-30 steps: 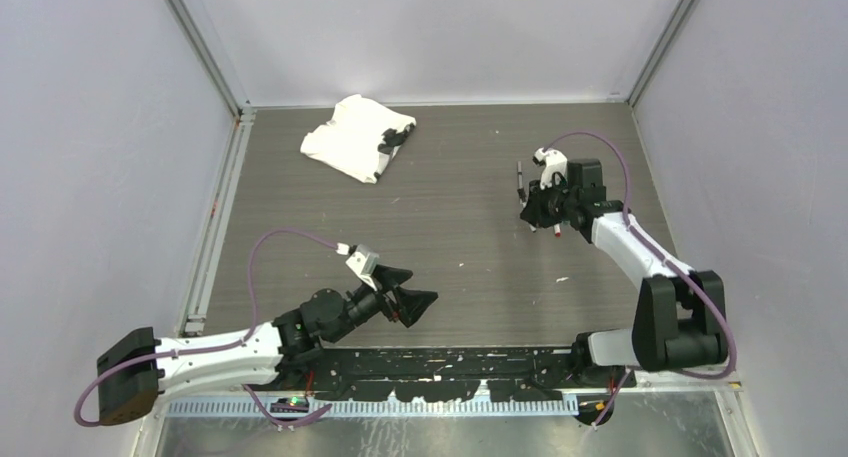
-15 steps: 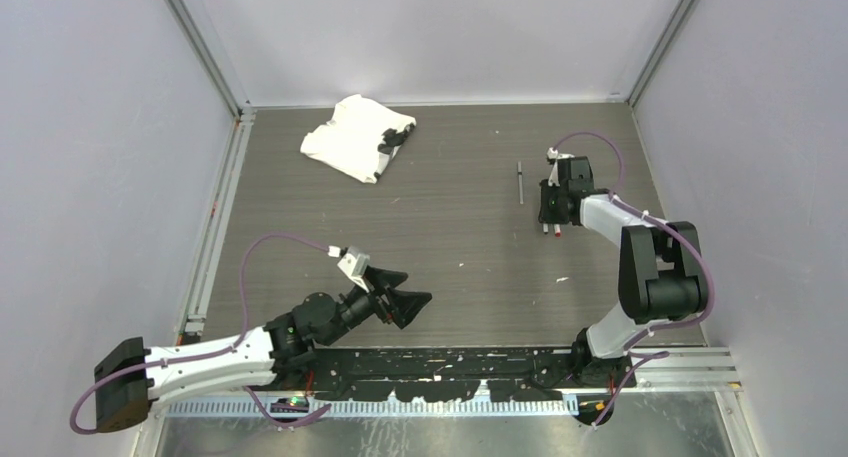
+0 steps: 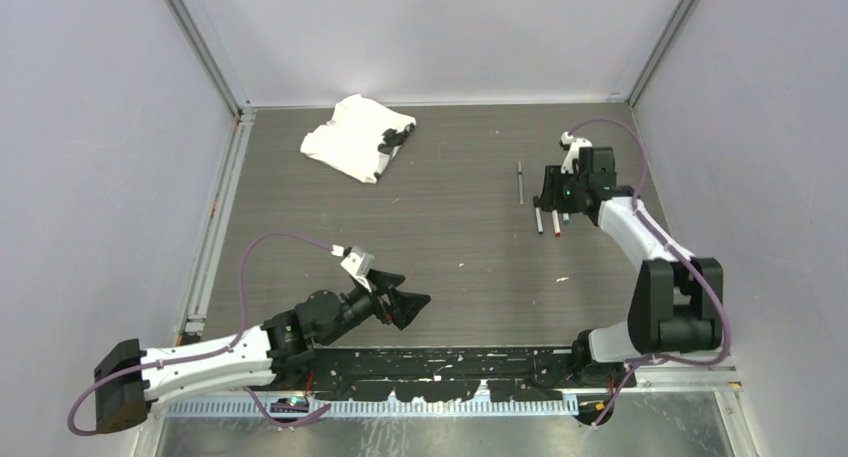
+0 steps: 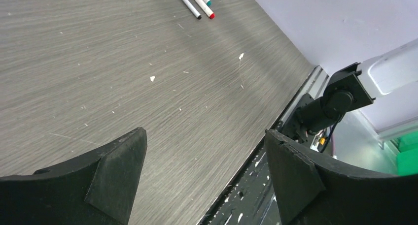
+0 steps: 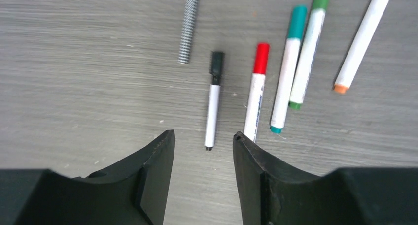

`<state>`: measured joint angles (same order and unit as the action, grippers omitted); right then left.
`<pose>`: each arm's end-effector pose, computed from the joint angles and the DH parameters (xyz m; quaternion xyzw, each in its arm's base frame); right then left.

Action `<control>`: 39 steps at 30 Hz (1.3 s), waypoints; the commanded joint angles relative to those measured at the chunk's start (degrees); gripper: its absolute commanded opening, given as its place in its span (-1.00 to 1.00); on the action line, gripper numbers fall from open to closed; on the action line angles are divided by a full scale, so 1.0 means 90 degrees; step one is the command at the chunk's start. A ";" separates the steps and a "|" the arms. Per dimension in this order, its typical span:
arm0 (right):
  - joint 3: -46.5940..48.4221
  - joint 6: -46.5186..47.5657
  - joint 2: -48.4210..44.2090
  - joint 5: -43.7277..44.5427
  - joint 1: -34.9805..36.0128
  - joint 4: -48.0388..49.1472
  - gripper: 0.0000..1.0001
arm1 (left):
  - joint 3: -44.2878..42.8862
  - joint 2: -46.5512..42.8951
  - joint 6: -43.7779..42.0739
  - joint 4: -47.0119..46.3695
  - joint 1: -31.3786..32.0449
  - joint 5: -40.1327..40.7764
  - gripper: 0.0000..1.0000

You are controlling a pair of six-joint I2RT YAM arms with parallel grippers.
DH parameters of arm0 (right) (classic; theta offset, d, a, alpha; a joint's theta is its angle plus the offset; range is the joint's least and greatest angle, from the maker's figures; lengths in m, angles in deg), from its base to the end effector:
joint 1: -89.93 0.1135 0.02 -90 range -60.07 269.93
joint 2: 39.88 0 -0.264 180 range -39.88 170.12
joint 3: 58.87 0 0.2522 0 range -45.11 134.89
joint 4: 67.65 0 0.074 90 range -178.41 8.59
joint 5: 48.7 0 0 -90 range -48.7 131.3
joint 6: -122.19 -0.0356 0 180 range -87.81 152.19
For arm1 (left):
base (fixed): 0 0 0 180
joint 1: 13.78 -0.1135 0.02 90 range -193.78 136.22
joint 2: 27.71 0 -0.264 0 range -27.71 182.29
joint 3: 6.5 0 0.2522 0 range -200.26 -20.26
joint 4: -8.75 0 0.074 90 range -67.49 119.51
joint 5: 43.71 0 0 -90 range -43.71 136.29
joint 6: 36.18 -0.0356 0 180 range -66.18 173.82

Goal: Insert the pens into the pen caps
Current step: Place the pen at the center of the board, then reset both arms

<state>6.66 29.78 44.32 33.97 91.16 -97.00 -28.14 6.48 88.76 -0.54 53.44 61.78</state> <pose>0.3052 0.0111 0.2142 -0.0133 0.9319 0.0710 0.3554 0.0691 -0.1401 0.2009 0.1113 0.7176 -0.4679 0.5037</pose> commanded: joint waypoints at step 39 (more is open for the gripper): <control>0.5140 -0.1080 -0.3417 -0.1677 -0.0723 -0.3258 0.99 | -0.7232 0.1091 -0.0749 0.6032 -0.6825 -0.5235 0.99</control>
<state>51.31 22.39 13.61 19.54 84.82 -123.91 -94.45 15.73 83.17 51.37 -8.26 16.25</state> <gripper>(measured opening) 0.995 0.996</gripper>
